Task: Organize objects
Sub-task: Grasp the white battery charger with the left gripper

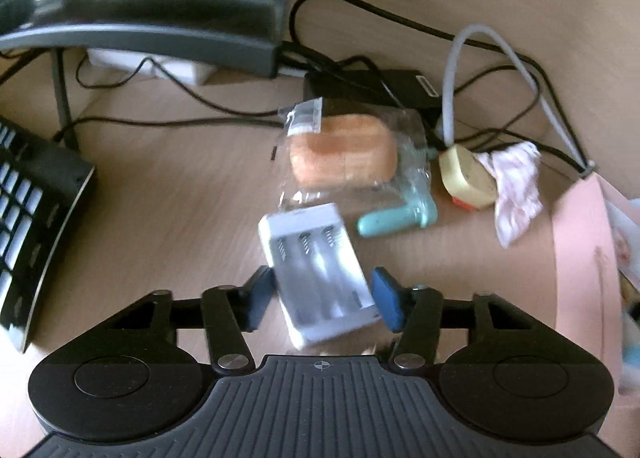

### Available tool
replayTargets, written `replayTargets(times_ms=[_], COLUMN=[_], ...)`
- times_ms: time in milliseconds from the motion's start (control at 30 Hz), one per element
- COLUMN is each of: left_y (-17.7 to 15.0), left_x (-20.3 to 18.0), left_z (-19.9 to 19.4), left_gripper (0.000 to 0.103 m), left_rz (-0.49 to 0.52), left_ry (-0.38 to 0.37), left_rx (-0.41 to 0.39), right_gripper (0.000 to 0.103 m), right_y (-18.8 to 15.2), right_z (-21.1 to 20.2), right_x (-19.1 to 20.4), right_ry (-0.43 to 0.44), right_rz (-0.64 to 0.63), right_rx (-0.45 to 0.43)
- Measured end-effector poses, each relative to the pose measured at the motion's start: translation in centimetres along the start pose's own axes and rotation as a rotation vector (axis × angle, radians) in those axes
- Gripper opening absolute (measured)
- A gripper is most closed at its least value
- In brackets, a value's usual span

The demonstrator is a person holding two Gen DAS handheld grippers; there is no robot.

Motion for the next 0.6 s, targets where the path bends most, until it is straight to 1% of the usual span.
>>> replayTargets(times_ms=[100,200,300,400,433,500,567,600], left_y=[-1.4,-3.6,-5.9,-8.1,-8.8,-10.1,-11.0,-11.4], left_x=[2.0,4.8,7.1,8.0,8.1,8.2,8.4,8.4], left_z=[-1.7,-4.3,-6.9,-9.0,-9.7,-10.7,-11.4,-11.6], left_gripper=[0.054,0.054,0.054,0.054,0.054,0.054,0.054,0.054], left_rz=[0.005,0.0,0.001,0.033,0.049,0.063,0.064,0.064], left_ry=[-0.049,-0.068,-0.082,-0.1,-0.101,-0.102,-0.108,-0.113], left_rx=[-0.004,-0.011,-0.003,0.011,0.015,0.015,0.01,0.006], right_gripper=[0.082,0.082,0.082,0.082,0.082,0.082,0.082,0.082], right_y=[0.6,1.5,2.7,4.3,5.0,6.8,8.5,9.0], right_z=[0.6,1.3,2.2,3.5,4.2,5.9,7.7,8.4], right_x=[0.8,2.4,4.8,7.8,8.6,10.1,11.7,12.5], right_ry=[0.031,0.084,0.149,0.218,0.243,0.3,0.327,0.326], right_rz=[-0.025,-0.061,-0.117,-0.193,-0.192,-0.141,-0.097,-0.096], right_rx=[-0.007,-0.021,-0.047,-0.074,-0.061,-0.015,0.013,0.014])
Point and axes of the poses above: each gripper's, at about its wrist camera, not at the fingertips, and z roughly the way its jaws point, x to its left, y to its top, the point moved 2 cm from there along z, roughly the way its jaws point, and after that the axes turned 10 degrees about -y, right-handed, at the moved point
